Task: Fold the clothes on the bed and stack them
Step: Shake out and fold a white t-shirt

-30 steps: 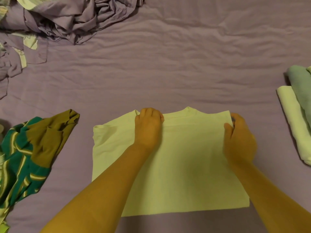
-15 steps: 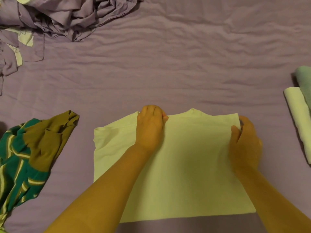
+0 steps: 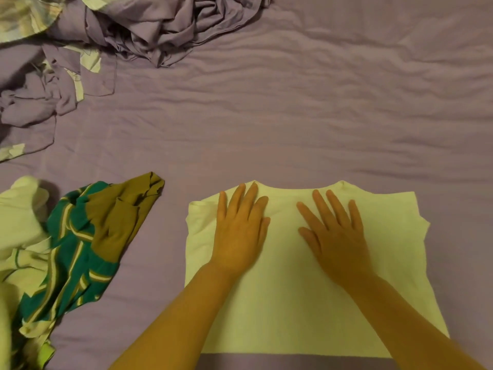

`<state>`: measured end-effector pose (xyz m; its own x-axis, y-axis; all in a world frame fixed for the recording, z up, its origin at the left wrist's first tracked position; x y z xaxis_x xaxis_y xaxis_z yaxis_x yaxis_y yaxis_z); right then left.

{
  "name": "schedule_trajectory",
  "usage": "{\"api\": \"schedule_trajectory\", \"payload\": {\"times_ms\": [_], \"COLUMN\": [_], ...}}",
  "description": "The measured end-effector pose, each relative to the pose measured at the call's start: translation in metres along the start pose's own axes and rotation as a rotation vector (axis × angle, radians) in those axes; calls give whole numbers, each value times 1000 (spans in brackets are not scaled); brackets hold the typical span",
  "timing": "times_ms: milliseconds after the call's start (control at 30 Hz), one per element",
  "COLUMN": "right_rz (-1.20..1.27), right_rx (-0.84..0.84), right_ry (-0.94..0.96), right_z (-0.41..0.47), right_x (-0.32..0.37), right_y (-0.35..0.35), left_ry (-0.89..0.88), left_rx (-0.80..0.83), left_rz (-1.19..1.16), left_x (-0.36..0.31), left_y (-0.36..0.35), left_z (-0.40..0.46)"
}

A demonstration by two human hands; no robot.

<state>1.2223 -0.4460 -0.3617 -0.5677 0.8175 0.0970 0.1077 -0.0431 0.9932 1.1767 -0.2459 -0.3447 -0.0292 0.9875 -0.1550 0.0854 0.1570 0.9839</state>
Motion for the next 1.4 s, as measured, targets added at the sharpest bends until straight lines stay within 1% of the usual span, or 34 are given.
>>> {"api": "schedule_trajectory", "payload": {"times_ms": [67, 100, 167, 300, 400, 500, 567, 667, 733, 800, 833, 900, 967, 1033, 1100, 1167, 1233, 1300, 1367, 1400], "right_rz": [13, 21, 54, 183, 217, 246, 220, 197, 216, 193, 164, 103, 101, 114, 73, 61, 68, 99, 117, 141], "right_rx": [-48, -83, -136, -233, -235, -227, -205, -171, -172, -181, -187, -180, -113, 49, 235, 344, 447, 540, 553, 525], "right_ry": [-110, -130, -97, -2, 1, -3, -1, -40, -118, -167, -169, -123, 5, 89, 68, 14, -10, -33, -27, -11], "right_z": [12, 20, 35, 49, 50, 50, 51, 55, 56, 56, 55, 42, 15, -12, -27, -27, -21, -20, -19, -18], "right_x": [8, 12, 18, 19, 20, 21, 21, 21, 23, 25, 29, 46, 79, 110, 127, 130, 131, 130, 130, 129], "right_y": [3, 5, 8, 12, 17, 21, 22, 25, 28, 29, 30, 26, 22, 15, 8, 8, 15, 23, 34, 37], "left_ry": [-28, -38, -27, 185, 223, 154, 121, 150, 195, 245, 296, 474, 637, 738, 804, 849, 848, 804, 748, 719], "left_rx": [-36, -59, -97, -149, -174, -221, -255, -288, -278, -217, -171, -62, -12, 35, 82, 153, 252, 314, 343, 351], "left_rz": [-14, -14, -1, 13, 18, -15, -21, -41, -40, -75, -119, -255, -392, -526, -667, -734, -694, -712, -763, -789], "left_x": [18, 25, 36, 57, 71, 82, 88, 94, 95, 90, 87, 78, 67, 58, 50, 45, 42, 41, 41, 41], "left_y": [2, 3, 6, 17, 22, 20, 22, 29, 33, 33, 31, 32, 39, 44, 44, 45, 49, 51, 53, 53], "left_z": [-5, -8, -13, -17, -21, -27, -29, -24, -19, -15, -14, -18, -27, -39, -54, -65, -75, -84, -92, -95]}}
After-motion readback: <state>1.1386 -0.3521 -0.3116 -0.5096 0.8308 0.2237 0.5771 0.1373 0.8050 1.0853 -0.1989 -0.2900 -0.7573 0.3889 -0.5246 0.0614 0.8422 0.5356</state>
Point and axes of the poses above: each hand's wrist, its own z-axis towards the middle knuckle, its own y-axis out of the back of the hand, x = y × z, the point moved 1 cm from there along z, towards the middle knuckle, and after that the axes turned 6 degrees about x, right-handed, at the moved point
